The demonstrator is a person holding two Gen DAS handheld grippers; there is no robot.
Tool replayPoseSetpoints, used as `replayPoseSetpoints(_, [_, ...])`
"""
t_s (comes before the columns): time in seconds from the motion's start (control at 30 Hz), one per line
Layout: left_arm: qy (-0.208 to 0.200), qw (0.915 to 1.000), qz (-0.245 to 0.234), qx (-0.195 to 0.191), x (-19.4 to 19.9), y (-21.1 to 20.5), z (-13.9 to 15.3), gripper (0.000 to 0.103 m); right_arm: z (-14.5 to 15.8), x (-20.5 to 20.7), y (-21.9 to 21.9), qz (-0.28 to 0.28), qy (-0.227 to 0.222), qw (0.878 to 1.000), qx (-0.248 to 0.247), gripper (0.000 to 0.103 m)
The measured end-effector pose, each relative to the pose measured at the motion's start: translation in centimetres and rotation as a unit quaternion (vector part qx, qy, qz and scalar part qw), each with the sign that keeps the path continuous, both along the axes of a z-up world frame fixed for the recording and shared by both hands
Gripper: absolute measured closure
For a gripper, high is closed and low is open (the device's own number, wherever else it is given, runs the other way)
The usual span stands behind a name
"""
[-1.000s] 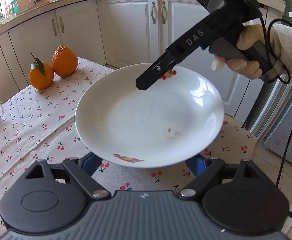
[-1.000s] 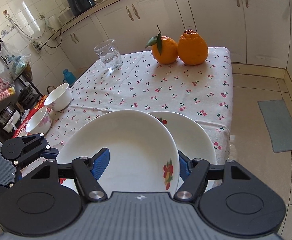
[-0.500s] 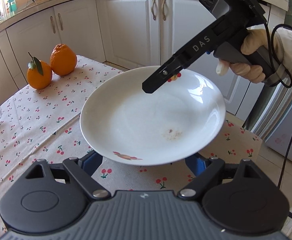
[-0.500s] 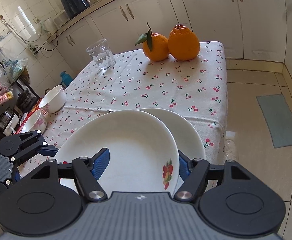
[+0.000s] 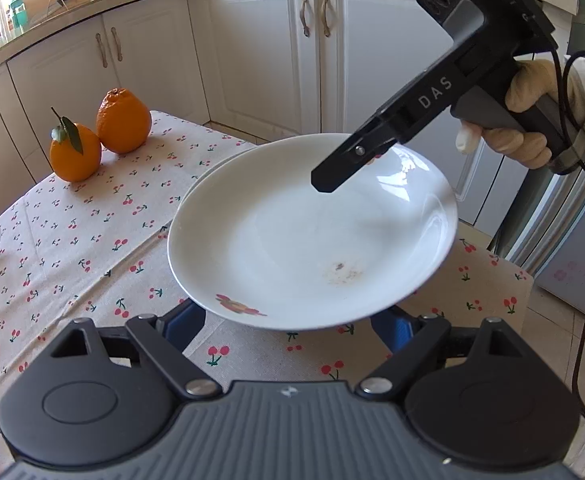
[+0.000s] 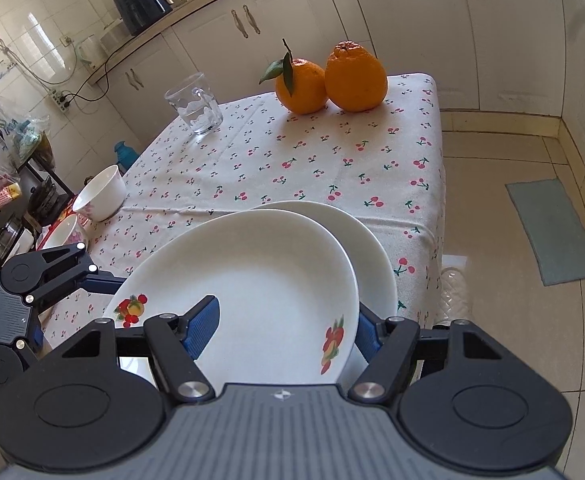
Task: Organize plates and bowls
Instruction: 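Carry the held plate with the right tool over the plate stack, then lower the plate onto the stack and open the right tool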
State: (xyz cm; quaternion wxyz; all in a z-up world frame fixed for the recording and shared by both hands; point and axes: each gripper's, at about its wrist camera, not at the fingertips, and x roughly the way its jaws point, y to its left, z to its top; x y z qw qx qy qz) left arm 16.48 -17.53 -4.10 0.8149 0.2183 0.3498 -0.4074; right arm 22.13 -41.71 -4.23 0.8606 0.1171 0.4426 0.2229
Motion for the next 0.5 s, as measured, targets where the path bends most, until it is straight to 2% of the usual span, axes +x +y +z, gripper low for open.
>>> replayPoseSetpoints(0.5, [0.008, 0.9999, -0.006, -0.005, 0.6, -0.1, -0.3, 0.011, 0.4, -1.7, -0.5, -0.013, 0.0, 1.0, -0.006, 0.026])
